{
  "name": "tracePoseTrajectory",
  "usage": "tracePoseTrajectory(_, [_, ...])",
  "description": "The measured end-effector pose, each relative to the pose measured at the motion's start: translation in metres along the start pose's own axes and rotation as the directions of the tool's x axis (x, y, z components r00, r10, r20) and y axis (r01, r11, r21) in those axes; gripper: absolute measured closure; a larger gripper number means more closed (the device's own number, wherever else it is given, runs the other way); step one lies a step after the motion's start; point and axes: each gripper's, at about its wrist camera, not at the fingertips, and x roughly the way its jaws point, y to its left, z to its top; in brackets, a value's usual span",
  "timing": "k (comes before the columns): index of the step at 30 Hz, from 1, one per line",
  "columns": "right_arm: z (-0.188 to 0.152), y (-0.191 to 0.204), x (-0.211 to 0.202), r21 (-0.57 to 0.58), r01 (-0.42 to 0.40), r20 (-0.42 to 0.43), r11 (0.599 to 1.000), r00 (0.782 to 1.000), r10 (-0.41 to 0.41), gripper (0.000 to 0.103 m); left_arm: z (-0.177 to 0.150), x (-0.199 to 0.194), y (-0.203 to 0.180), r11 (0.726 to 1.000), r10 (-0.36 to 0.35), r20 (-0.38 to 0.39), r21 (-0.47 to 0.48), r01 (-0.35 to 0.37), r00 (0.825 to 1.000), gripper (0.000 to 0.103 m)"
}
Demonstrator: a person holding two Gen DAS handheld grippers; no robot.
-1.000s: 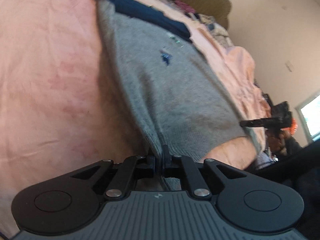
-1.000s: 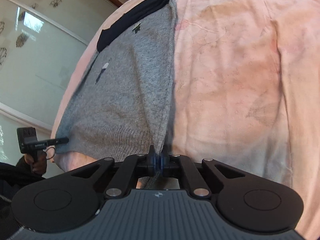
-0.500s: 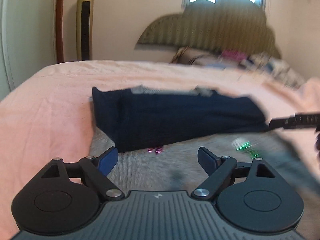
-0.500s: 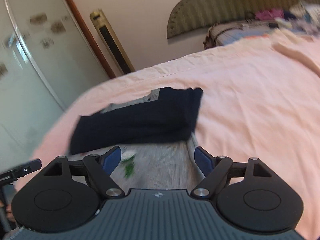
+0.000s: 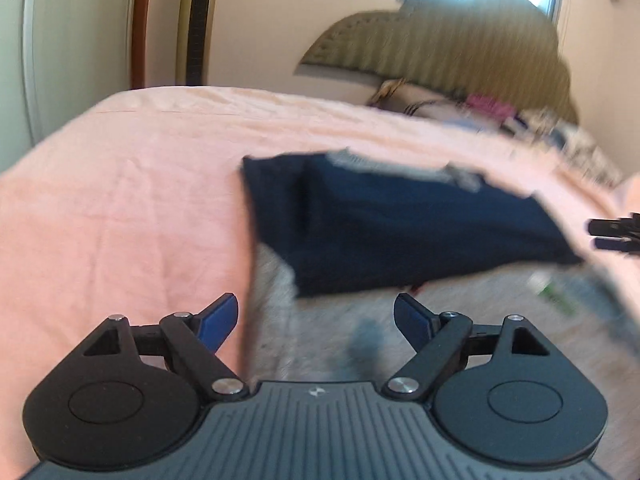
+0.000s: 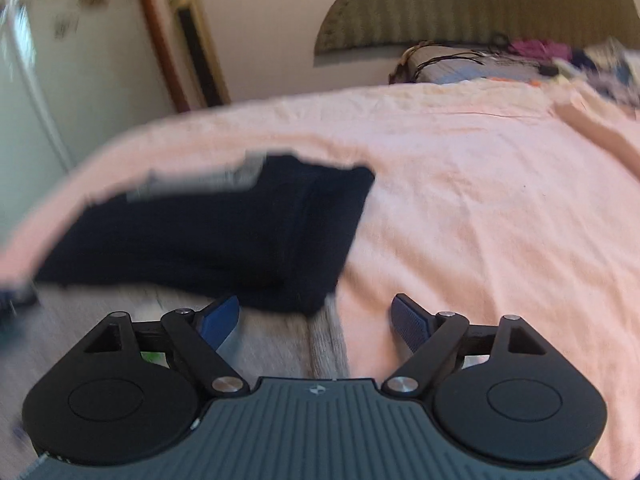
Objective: Fold small clothes
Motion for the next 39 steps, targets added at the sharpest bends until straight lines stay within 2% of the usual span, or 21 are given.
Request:
tracePoseTrajectory(1, [0.008,-0.005,0.001,0.048,-0.001,0.022,0.999,1.000,0.000,0.012,0.005,-0.002,-0.001,0.999,-0.028,0.031,-0.026,0.029,0.999,0.017])
tracePoseTrajectory(3, [0.024,-0.011,0.018,0.077,0.045,0.004,0.996,0.999,-0.045,0.013,0.020,0.001,-0.001,0.995,-0.054,0.099,-0.074,0.062,0.994,0.017])
tracePoseTrajectory(5, [0.035,-0.014,0.042,0.065,0.129,-0.026,0.990,0.992,-0.127,0.019,0.038,0.020,-0.005,0.995,-0.026,0.131,-0.094,0.038,0.991,0.016])
tracePoseTrajectory(7, [0.041,-0.016,0.064,0.058,0.157,-0.052,0.986,0.987,-0.154,0.025,0.053,0.054,-0.009,0.997,0.043,0.087,-0.067,-0.037,0.995,0.016])
tracePoseTrajectory(9, [0.045,-0.018,0.083,0.073,0.171,-0.077,0.983,0.983,-0.165,0.033,0.060,0.088,-0.008,0.992,0.113,0.005,-0.062,-0.112,0.994,0.016])
tracePoseTrajectory(10, [0.046,-0.018,0.088,0.078,0.165,-0.074,0.983,0.984,-0.160,0.040,0.061,0.102,-0.005,0.988,0.134,-0.044,-0.065,-0.137,0.990,0.017])
tracePoseTrajectory(11, [0.046,-0.015,0.089,0.075,0.151,-0.074,0.986,0.987,-0.145,0.061,0.060,0.109,-0.006,0.985,0.162,-0.048,-0.046,-0.164,0.986,0.017])
tracePoseTrajectory(13, [0.044,-0.008,0.094,0.034,0.119,-0.109,0.992,0.987,-0.114,0.092,0.057,0.114,-0.009,0.976,0.217,-0.024,0.024,-0.217,0.976,0.017])
tracePoseTrajectory(15, [0.042,-0.005,0.092,-0.022,0.125,-0.105,0.992,0.986,-0.127,0.093,0.057,0.115,-0.003,0.973,0.232,-0.014,0.017,-0.232,0.973,0.020])
tracePoseTrajectory(18, [0.044,-0.027,0.090,0.080,0.079,-0.104,0.994,0.992,-0.070,0.097,0.057,0.114,-0.003,0.970,0.241,-0.009,0.023,-0.241,0.971,0.021])
tracePoseTrajectory(21, [0.042,-0.017,0.088,0.054,0.104,-0.082,0.993,0.992,-0.099,0.096,0.058,0.112,-0.010,0.960,0.276,-0.007,0.055,-0.275,0.961,0.021])
tracePoseTrajectory(22, [0.042,-0.014,0.087,0.050,0.111,-0.082,0.993,0.991,-0.106,0.089,0.058,0.107,-0.013,0.955,0.290,0.005,0.063,-0.289,0.957,0.021])
tracePoseTrajectory(23, [0.045,-0.013,0.083,0.062,0.126,-0.076,0.990,0.990,-0.121,0.073,0.058,0.100,-0.015,0.957,0.284,0.022,0.062,-0.285,0.959,0.022])
tracePoseTrajectory(24, [0.047,-0.013,0.075,0.083,0.143,-0.049,0.986,0.989,-0.139,0.063,0.057,0.093,-0.017,0.963,0.260,0.039,0.058,-0.262,0.965,0.022])
tracePoseTrajectory(25, [0.049,-0.012,0.066,0.096,0.135,-0.001,0.986,0.991,-0.136,0.049,0.057,0.088,-0.020,0.971,0.229,0.055,0.055,-0.232,0.972,0.022])
tracePoseTrajectory(26, [0.053,-0.010,0.061,0.082,0.102,0.028,0.991,0.994,-0.105,0.045,0.059,0.086,-0.024,0.976,0.204,0.071,0.060,-0.209,0.976,0.022])
tracePoseTrajectory(28, [0.063,0.001,0.064,0.014,0.068,0.016,0.998,0.998,-0.068,0.044,0.069,0.088,-0.036,0.977,0.184,0.101,0.093,-0.193,0.978,0.022])
tracePoseTrajectory(31, [0.081,0.025,0.087,-0.121,0.057,-0.024,0.991,0.998,-0.060,0.044,0.090,0.106,-0.054,0.972,0.131,0.128,0.178,-0.153,0.983,0.021])
tracePoseTrajectory(34, [0.098,0.040,0.121,-0.194,0.042,-0.095,0.980,0.994,-0.061,0.041,0.115,0.143,-0.059,0.962,0.139,0.064,0.229,-0.150,0.988,0.021])
tracePoseTrajectory(37, [0.104,0.059,0.151,-0.290,0.024,-0.132,0.957,0.989,-0.065,0.041,0.134,0.179,-0.051,0.967,0.158,-0.019,0.208,-0.151,0.987,0.021])
tracePoseTrajectory(39, [0.101,0.067,0.168,-0.346,0.011,-0.159,0.938,0.985,-0.070,0.041,0.138,0.199,-0.047,0.971,0.143,-0.075,0.201,-0.125,0.987,0.021])
